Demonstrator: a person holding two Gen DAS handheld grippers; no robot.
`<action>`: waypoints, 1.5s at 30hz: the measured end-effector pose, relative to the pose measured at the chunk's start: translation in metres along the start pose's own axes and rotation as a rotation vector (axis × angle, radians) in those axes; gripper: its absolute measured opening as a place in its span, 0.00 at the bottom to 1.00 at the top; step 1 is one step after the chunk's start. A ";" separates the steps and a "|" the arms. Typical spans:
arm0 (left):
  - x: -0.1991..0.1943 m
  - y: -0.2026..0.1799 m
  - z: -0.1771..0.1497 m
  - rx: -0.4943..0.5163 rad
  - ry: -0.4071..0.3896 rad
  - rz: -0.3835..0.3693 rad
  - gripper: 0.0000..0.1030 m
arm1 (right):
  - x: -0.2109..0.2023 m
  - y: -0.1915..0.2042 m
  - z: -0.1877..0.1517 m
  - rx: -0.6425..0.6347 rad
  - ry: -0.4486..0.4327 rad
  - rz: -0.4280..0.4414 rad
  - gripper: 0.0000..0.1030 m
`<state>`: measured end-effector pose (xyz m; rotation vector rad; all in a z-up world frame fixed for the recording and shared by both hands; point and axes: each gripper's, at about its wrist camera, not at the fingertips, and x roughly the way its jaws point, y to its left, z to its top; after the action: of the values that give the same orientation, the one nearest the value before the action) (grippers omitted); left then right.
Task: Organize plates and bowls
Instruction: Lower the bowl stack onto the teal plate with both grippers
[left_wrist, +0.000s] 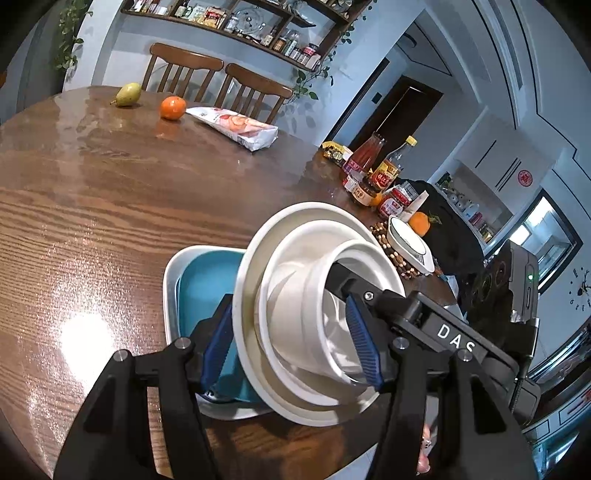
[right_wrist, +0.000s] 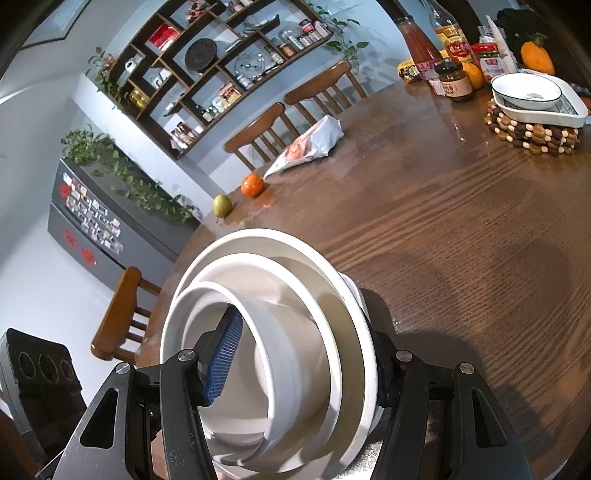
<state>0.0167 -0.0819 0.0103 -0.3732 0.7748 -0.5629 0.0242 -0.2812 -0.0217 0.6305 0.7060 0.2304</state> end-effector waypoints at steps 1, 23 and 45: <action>0.000 0.000 -0.001 0.000 0.004 0.000 0.56 | 0.000 -0.001 0.000 0.002 0.001 -0.002 0.60; 0.014 0.007 -0.006 -0.024 0.084 0.005 0.56 | 0.008 -0.011 -0.006 0.020 0.030 -0.046 0.60; 0.014 0.005 -0.006 0.000 0.079 0.025 0.66 | 0.010 -0.012 -0.004 0.007 0.026 -0.077 0.60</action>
<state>0.0222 -0.0875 -0.0042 -0.3427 0.8542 -0.5566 0.0291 -0.2847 -0.0362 0.6071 0.7548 0.1652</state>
